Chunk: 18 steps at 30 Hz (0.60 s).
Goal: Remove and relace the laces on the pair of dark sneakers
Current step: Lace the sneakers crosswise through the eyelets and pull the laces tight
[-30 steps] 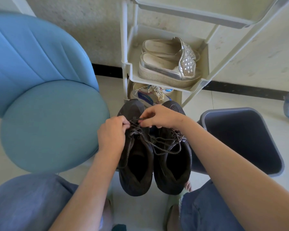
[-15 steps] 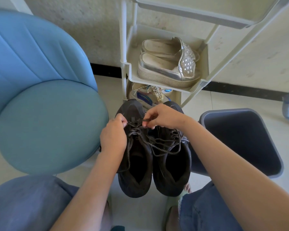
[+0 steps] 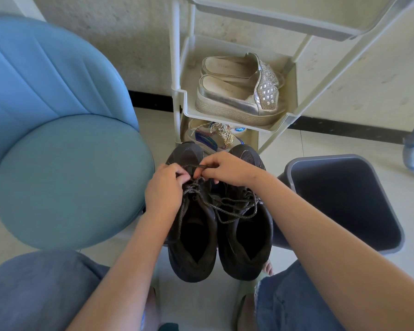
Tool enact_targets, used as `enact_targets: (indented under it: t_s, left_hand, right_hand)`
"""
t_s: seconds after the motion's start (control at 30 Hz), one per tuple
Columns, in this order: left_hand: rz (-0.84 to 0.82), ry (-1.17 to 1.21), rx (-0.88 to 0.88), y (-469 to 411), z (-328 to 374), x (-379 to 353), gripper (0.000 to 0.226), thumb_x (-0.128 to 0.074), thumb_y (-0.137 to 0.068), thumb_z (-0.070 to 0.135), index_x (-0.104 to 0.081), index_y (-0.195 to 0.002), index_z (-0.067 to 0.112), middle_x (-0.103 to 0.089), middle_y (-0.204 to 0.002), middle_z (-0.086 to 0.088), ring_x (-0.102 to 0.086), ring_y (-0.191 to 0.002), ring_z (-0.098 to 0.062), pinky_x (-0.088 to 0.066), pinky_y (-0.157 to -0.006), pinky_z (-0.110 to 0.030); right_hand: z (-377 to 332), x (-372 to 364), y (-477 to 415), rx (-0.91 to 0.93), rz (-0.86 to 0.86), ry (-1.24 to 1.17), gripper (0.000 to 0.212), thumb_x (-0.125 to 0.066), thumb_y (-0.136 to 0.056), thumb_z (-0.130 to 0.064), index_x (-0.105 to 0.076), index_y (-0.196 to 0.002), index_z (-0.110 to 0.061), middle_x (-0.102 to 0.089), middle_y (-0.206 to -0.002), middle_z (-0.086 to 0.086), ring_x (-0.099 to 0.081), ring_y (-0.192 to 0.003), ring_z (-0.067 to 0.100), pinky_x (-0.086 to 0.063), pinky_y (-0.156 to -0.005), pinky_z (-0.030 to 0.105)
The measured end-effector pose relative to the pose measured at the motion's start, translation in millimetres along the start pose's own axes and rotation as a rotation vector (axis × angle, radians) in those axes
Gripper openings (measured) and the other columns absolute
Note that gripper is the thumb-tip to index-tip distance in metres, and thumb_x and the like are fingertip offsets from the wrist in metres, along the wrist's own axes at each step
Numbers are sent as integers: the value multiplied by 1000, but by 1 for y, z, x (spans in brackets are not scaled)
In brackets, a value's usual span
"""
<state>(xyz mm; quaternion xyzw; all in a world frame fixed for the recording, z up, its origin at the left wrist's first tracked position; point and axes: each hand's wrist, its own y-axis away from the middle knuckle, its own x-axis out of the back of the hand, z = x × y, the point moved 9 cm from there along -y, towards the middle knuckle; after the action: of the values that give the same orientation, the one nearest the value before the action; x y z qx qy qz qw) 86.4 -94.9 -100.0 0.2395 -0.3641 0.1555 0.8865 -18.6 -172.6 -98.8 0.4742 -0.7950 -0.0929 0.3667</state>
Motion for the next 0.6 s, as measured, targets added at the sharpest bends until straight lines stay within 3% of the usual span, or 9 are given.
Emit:
enact_targets:
  t_s: [0.07,0.13,0.2,0.3,0.37,0.47,0.6]
  left_hand:
    - [8,203,133,0,-17,-8,15,-49,-97,18,-62,-103,11,-57,-96,-1,-58,-90,-24,-40,-77,-32]
    - [14,456,301,0,-33,-14,19,-42,-100,18,-57,-108,9,-55,-80,0,-56,-66,-19,-42,-66,-31]
    - [-11,556,407,0,-39,-20,22,-38,-102,19,-54,-111,7,-49,-72,0,-46,-54,-12,-36,-55,-27]
    - [8,566,414,2,-40,-18,20,-38,-102,19,-53,-110,9,-52,-80,-2,-46,-56,-11,-37,-56,-27]
    - [25,489,349,0,-38,-13,16,-40,-101,18,-54,-106,11,-57,-85,-6,-52,-61,-16,-43,-65,-32]
    - [38,318,248,-4,-33,-1,11,-46,-98,15,-55,-93,17,-62,-101,-13,-60,-87,-31,-44,-77,-37]
    - [54,163,226,0,-32,8,13,-50,-97,12,-61,-93,15,-62,-104,-5,-55,-95,-22,-36,-77,-28]
  right_hand:
    - [1,-2,0,-5,-11,-3,20,-53,-93,-10,-71,-100,-12,-61,-82,4,-47,-51,2,-45,-65,15]
    - [0,-5,1,6,-22,0,17,-53,-94,-12,-69,-100,-14,-61,-82,1,-46,-46,-2,-46,-67,20]
    - [0,-4,2,16,-20,4,15,-54,-94,-12,-68,-100,-14,-60,-80,-3,-47,-46,-3,-47,-69,24]
    - [0,0,0,15,14,-10,17,-55,-93,-9,-69,-101,-13,-64,-84,1,-49,-51,4,-48,-71,22]
    - [4,12,-1,5,129,-47,19,-57,-91,-7,-68,-103,-16,-68,-92,5,-51,-56,5,-47,-70,19]
    - [8,25,-2,-13,277,-33,21,-62,-87,-5,-71,-103,-15,-67,-93,0,-56,-77,4,-39,-65,2]
    - [3,10,-8,-1,234,19,20,-63,-87,-4,-73,-103,-10,-64,-88,-6,-58,-87,8,-45,-85,15]
